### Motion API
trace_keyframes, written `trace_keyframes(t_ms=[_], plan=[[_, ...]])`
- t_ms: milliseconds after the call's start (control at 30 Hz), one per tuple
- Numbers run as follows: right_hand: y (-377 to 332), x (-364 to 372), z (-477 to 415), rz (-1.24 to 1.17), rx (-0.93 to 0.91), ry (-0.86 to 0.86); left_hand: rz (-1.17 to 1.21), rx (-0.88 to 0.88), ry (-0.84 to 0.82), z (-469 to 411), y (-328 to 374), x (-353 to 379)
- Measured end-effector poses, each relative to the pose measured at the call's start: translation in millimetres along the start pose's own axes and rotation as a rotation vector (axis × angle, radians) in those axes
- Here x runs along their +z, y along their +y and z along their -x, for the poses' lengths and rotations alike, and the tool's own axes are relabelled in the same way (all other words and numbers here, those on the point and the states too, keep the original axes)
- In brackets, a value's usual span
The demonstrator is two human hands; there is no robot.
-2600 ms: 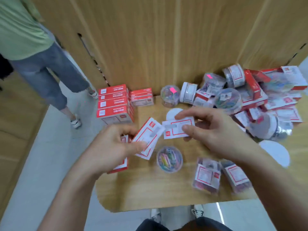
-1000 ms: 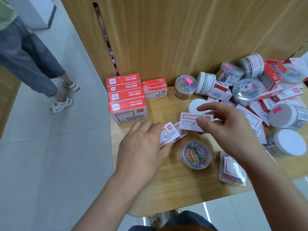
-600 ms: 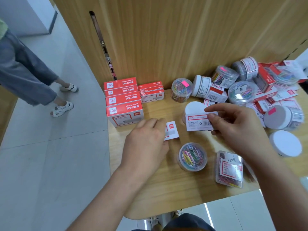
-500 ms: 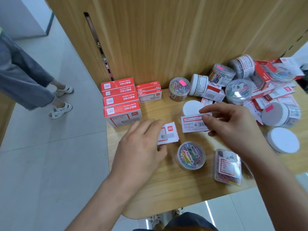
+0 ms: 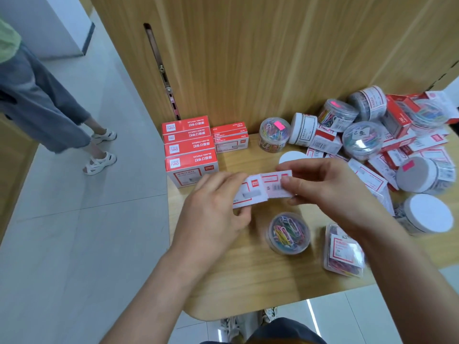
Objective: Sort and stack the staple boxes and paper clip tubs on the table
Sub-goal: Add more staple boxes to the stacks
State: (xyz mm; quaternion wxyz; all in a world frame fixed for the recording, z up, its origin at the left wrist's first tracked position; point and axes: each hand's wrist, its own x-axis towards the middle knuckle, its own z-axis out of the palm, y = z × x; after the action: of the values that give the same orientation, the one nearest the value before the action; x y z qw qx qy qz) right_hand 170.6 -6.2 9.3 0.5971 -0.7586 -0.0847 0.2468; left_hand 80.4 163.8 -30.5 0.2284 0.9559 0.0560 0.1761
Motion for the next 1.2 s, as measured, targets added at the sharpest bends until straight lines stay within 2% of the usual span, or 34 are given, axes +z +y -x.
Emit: trace_keyframes(t_ms=[167, 233, 300, 433, 567, 633, 700, 767, 867, 967, 1100, 1200], plan=[[-5.3, 7.4, 3.2, 0.611, -0.403, 0.291, -0.114, -0.078, -0.166, -6.9, -6.4, 6.5], [-3.4, 22.9, 4.5, 0.814, -0.500, 0.308, -0.087, -0.078, -0.177, -8.0, -3.0, 13.7], [1.2, 37.3, 4.1, 0.918, -0.515, 0.266, -0.043, -0.073, -0.163, -8.0, -1.9, 18.6], [4.5, 49.4, -1.3, 0.905, -0.420, 0.128, 0.078, -0.044, -0.138, 0.4, -4.1, 13.2], [4.3, 46.8, -4.7, 0.583, -0.215, -0.100, 0.083, -0.067, -0.087, 2.7, -1.4, 10.7], [4.3, 38.0, -4.9, 0.293, -0.117, -0.112, 0.076, -0.085, -0.060, 1.4, -2.3, 14.1], [6.6, 23.0, -6.2, 0.141, -0.096, -0.003, 0.076, -0.110, -0.051, 1.8, -4.1, 16.3], [10.6, 5.9, -7.3, 0.323, -0.183, 0.114, 0.096, -0.147, -0.066, 3.3, -4.7, 15.5], [13.7, -6.6, -2.8, 0.644, -0.287, 0.150, 0.114, -0.164, -0.079, 6.4, -0.5, 7.3], [11.6, -4.2, -5.2, 0.806, -0.391, 0.081, 0.013, -0.188, -0.035, 20.4, 0.9, -4.2], [1.8, 10.9, -14.3, 1.054, -0.354, -0.080, -0.114, -0.348, -0.244, 39.1, 4.1, -18.2], [-0.3, 22.1, -20.3, 1.148, -0.390, -0.133, -0.194, -0.341, -0.280, 40.0, 3.4, -17.3]])
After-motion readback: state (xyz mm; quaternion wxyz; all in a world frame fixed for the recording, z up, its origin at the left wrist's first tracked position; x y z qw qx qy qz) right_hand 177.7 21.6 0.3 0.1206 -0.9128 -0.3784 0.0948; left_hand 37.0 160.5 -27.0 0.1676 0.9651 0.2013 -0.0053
